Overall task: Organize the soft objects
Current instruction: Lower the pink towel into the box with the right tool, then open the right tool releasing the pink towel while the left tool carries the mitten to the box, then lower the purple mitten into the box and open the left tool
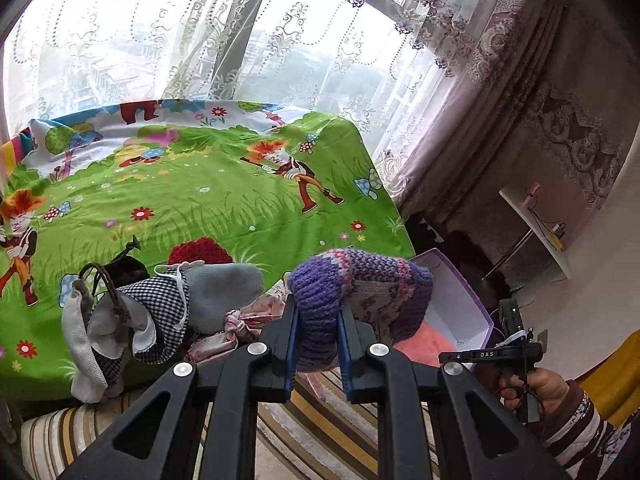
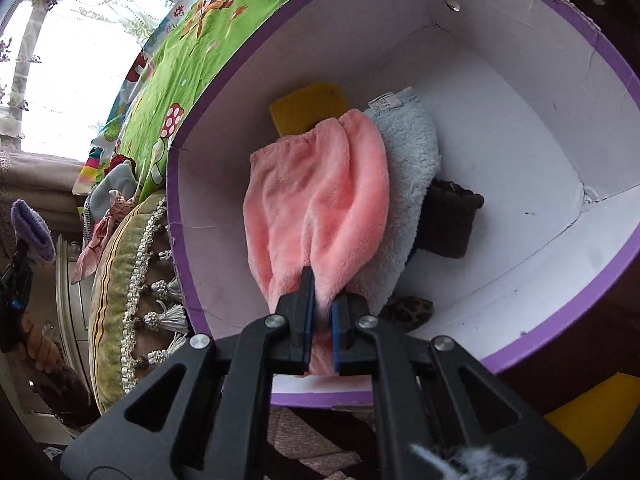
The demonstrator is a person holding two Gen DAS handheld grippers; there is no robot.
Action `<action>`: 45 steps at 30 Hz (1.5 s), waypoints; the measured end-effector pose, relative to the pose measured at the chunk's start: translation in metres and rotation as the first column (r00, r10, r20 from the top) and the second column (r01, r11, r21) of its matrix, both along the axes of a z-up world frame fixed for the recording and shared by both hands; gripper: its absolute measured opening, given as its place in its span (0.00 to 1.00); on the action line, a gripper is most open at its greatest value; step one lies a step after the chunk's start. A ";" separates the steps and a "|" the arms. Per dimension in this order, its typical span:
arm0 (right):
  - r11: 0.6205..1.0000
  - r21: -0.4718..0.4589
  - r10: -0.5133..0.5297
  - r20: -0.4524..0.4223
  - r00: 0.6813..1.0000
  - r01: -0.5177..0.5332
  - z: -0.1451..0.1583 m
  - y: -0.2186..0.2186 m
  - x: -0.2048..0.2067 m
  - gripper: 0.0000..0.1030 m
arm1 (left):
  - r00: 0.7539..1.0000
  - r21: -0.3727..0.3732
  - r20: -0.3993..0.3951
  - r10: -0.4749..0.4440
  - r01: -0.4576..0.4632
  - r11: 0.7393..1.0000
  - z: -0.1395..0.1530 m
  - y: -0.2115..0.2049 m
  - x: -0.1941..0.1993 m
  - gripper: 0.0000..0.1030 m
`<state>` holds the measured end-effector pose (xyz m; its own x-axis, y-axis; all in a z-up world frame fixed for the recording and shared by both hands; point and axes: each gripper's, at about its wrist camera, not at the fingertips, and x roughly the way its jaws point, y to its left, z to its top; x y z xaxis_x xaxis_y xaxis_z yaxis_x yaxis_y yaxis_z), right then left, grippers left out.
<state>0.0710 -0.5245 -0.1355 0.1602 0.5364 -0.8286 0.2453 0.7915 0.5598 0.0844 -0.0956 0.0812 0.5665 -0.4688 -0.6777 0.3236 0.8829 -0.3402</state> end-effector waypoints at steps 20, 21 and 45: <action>0.909 -0.285 0.324 0.018 0.946 -0.306 0.045 0.013 0.004 0.75 | 0.969 0.173 -0.036 -0.246 0.248 0.953 -0.019 -0.096 0.026 0.17; 0.915 -0.279 0.315 0.039 0.948 -0.293 0.049 0.013 0.005 0.76 | 0.961 0.195 -0.040 -0.275 0.278 0.941 -0.021 -0.106 0.029 0.17; 0.948 -0.202 0.274 0.132 0.953 -0.245 0.034 0.040 0.021 0.77 | 0.643 0.725 -0.413 -0.645 0.661 0.194 -0.165 -0.290 0.048 0.48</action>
<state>0.0923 -0.4849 -0.1019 0.1702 0.4201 -0.8914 -0.0614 0.9073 0.4159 0.1324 -0.3852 -0.0839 0.3175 0.0443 -0.9472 0.9232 0.2135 0.3194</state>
